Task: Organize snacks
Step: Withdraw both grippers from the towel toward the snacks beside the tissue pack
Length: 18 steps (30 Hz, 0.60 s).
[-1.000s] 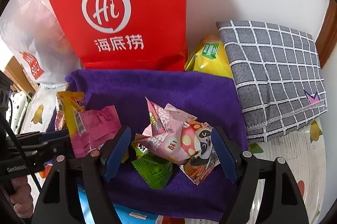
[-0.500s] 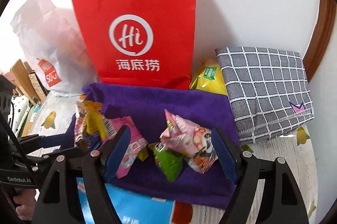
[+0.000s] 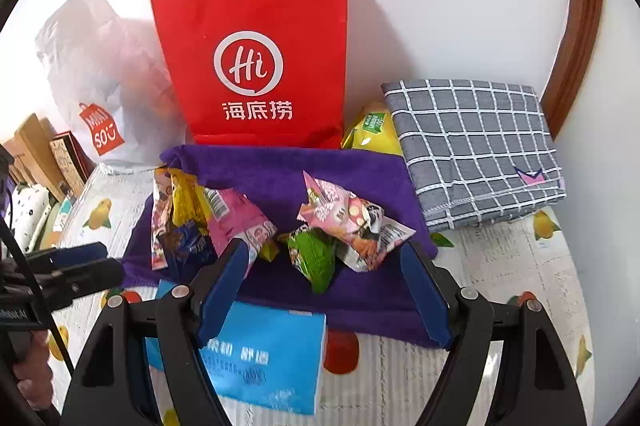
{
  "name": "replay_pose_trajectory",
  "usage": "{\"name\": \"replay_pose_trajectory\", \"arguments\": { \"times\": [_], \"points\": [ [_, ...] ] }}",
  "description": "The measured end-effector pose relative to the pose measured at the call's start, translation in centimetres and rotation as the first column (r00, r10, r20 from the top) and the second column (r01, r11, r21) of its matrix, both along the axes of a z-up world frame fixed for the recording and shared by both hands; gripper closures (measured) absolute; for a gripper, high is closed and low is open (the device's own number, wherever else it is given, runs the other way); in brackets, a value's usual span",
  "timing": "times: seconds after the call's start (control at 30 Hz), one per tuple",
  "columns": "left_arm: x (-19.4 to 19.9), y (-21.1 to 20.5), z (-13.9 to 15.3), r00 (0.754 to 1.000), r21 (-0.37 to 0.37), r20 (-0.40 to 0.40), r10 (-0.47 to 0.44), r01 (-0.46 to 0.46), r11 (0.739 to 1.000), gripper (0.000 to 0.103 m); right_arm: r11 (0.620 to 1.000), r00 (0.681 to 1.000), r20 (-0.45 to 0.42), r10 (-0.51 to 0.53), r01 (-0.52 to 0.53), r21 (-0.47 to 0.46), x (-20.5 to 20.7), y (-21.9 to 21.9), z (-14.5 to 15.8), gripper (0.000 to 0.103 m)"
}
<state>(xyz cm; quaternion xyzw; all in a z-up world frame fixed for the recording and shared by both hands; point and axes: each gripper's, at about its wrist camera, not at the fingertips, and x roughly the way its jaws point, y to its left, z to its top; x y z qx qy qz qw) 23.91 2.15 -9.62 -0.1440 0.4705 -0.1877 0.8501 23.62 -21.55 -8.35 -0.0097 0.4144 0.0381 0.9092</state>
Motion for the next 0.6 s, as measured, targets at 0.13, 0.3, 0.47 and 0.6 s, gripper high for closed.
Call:
{"name": "replay_pose_trajectory", "arguments": {
  "times": [0.13,0.3,0.47,0.6],
  "points": [
    [-1.3,0.2,0.0,1.0,0.012,0.003,-0.001,0.001,1.0,0.027,1.0,1.0,0.014,0.002,-0.002,0.004,-1.6,0.1,0.1,0.025],
    [-3.0,0.5,0.4,1.0,0.035,0.014,0.006,-0.007,0.999,0.027,1.0,1.0,0.009,0.004,-0.004,0.026,-3.5,0.2,0.0,0.025],
    [-4.8,0.9,0.7,0.999,0.046,0.023,0.022,-0.023,0.999,0.027,1.0,1.0,0.012,-0.003,0.003,-0.006,-5.0,0.3,-0.4,0.025],
    [-6.1,1.5,0.4,0.999,0.056,0.013,0.034,-0.035,0.998,0.027,1.0,1.0,-0.013,-0.003,0.003,0.024,-6.3,0.1,-1.1,0.025]
  ]
}}
